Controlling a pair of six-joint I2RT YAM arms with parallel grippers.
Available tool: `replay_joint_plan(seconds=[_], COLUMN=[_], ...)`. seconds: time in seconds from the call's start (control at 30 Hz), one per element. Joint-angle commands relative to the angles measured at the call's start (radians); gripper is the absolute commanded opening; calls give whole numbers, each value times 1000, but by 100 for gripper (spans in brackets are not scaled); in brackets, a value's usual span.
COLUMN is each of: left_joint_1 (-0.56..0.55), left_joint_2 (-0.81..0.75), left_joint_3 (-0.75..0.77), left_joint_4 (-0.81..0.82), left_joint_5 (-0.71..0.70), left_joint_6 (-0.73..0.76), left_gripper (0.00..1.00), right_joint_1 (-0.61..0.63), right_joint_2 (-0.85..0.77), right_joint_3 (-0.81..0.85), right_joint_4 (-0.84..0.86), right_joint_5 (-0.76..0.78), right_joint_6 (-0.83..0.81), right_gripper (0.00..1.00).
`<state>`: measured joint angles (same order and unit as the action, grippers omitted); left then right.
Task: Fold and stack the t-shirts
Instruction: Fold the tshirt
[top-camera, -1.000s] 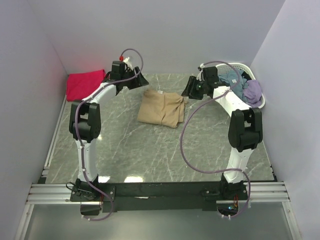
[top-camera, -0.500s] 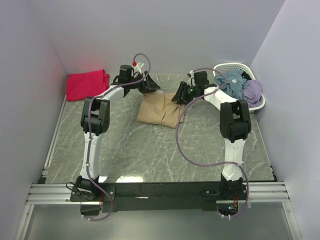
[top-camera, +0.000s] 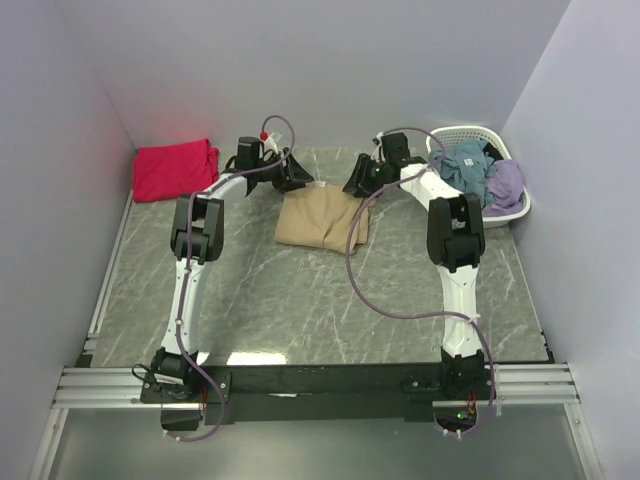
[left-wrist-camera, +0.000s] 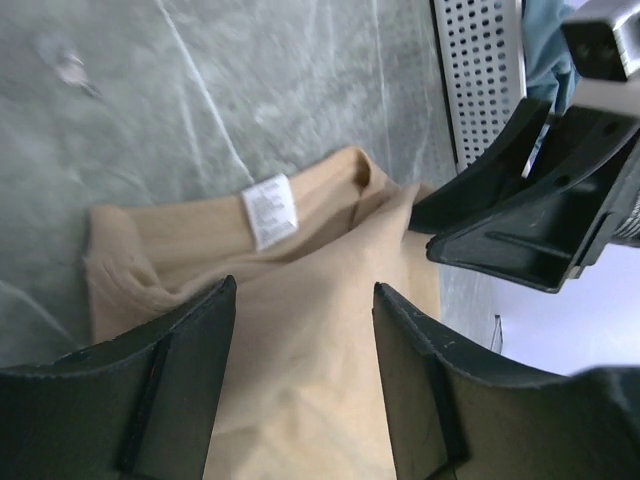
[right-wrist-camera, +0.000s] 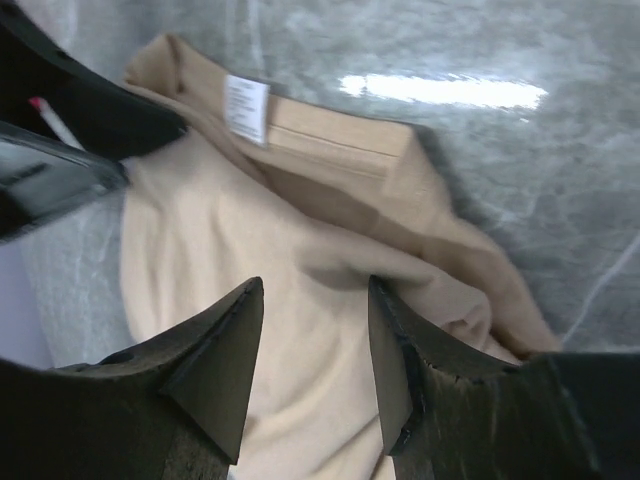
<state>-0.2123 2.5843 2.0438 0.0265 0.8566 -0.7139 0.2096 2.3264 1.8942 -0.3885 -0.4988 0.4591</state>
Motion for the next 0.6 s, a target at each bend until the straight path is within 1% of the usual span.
replay_joint_plan(seconds=[0.0, 0.1, 0.13, 0.2, 0.27, 0.3, 0.37, 0.4, 0.43, 0.47, 0.5, 0.53, 0.57], left_joint_1=[17, 24, 27, 31, 39, 40, 47, 50, 51, 53, 53, 53, 53], left_joint_2=[60, 102, 100, 83, 57, 42, -24, -51, -117, -153, -188, -257, -291], left_joint_3=[111, 183, 184, 148, 142, 132, 75, 47, 15, -53, -83, -112, -170], left_joint_4=[23, 4, 12, 42, 20, 6, 6, 19, 35, 47, 56, 72, 84], left_joint_5=[-18, -31, -42, -111, -158, -212, -263, -295, -313, -336, -355, -382, -392], left_joint_6=[37, 56, 63, 88, 143, 160, 198, 205, 211, 220, 225, 231, 226], left_gripper=[64, 64, 64, 65, 66, 66, 67, 67, 67, 68, 69, 69, 69], right_joint_1=[-9, -19, -21, -27, -35, -41, -47, -47, -50, -50, -49, -50, -50], right_joint_2=[25, 30, 22, -10, -39, -80, -137, -198, -232, -263, -318, -341, -382], right_joint_3=[52, 75, 71, 48, 20, 3, -65, -88, -116, -163, -184, -204, -248], right_joint_4=[-39, -56, -43, -29, -13, -10, 31, 40, 65, 68, 65, 57, 54], right_joint_5=[88, 126, 138, 187, 210, 245, 253, 256, 255, 247, 240, 220, 195], right_joint_6=[-19, -36, -40, -59, -82, -86, -112, -118, -123, -134, -137, -135, -128], right_gripper=[54, 53, 53, 53, 53, 53, 54, 54, 55, 55, 55, 55, 55])
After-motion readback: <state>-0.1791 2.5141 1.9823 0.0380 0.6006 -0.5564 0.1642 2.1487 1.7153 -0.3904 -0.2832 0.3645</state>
